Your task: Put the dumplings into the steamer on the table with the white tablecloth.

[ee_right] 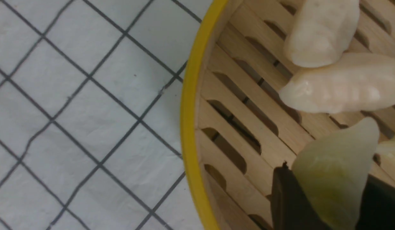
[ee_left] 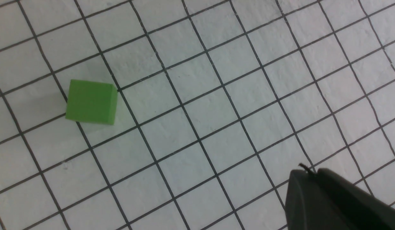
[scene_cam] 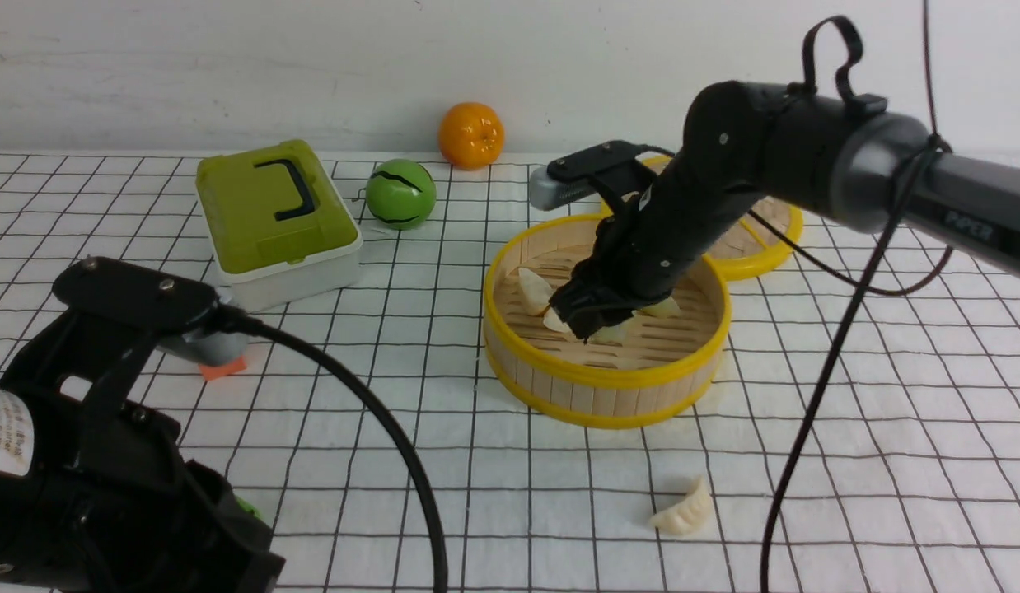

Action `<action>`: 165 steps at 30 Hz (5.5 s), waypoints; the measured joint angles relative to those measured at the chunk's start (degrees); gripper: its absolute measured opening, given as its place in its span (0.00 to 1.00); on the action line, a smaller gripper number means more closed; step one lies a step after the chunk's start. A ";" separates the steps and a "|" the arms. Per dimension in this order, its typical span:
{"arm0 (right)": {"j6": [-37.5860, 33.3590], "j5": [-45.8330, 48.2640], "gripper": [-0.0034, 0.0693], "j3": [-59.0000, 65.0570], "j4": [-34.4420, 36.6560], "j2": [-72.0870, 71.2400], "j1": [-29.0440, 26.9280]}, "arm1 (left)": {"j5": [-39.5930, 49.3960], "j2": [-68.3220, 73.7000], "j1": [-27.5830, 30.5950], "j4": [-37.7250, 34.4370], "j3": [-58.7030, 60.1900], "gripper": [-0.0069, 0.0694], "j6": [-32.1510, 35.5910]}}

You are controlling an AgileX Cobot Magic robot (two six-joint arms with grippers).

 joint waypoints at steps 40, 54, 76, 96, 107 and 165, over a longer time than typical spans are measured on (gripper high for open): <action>-3.86 0.81 0.73 30.99 -7.52 -22.62 4.97 | 0.68 0.00 0.00 -5.05 0.00 0.16 4.70; -38.49 2.85 0.73 30.99 -11.48 -15.72 5.02 | 0.63 0.00 0.00 -9.56 0.00 0.17 10.59; -46.91 0.79 0.32 28.15 -12.64 -13.70 5.02 | 0.69 0.00 0.00 -9.75 0.00 0.19 11.32; -4.17 -14.50 0.32 15.00 -19.07 -4.66 0.78 | 2.16 0.00 0.00 -9.94 0.00 0.20 11.37; 11.82 -11.35 0.63 12.32 -22.11 -6.40 -0.16 | 3.66 -0.28 0.00 -9.94 0.00 0.21 11.37; -42.12 -34.13 0.03 58.33 44.82 -81.10 -0.16 | -4.51 -46.00 0.00 4.48 14.05 0.26 -6.45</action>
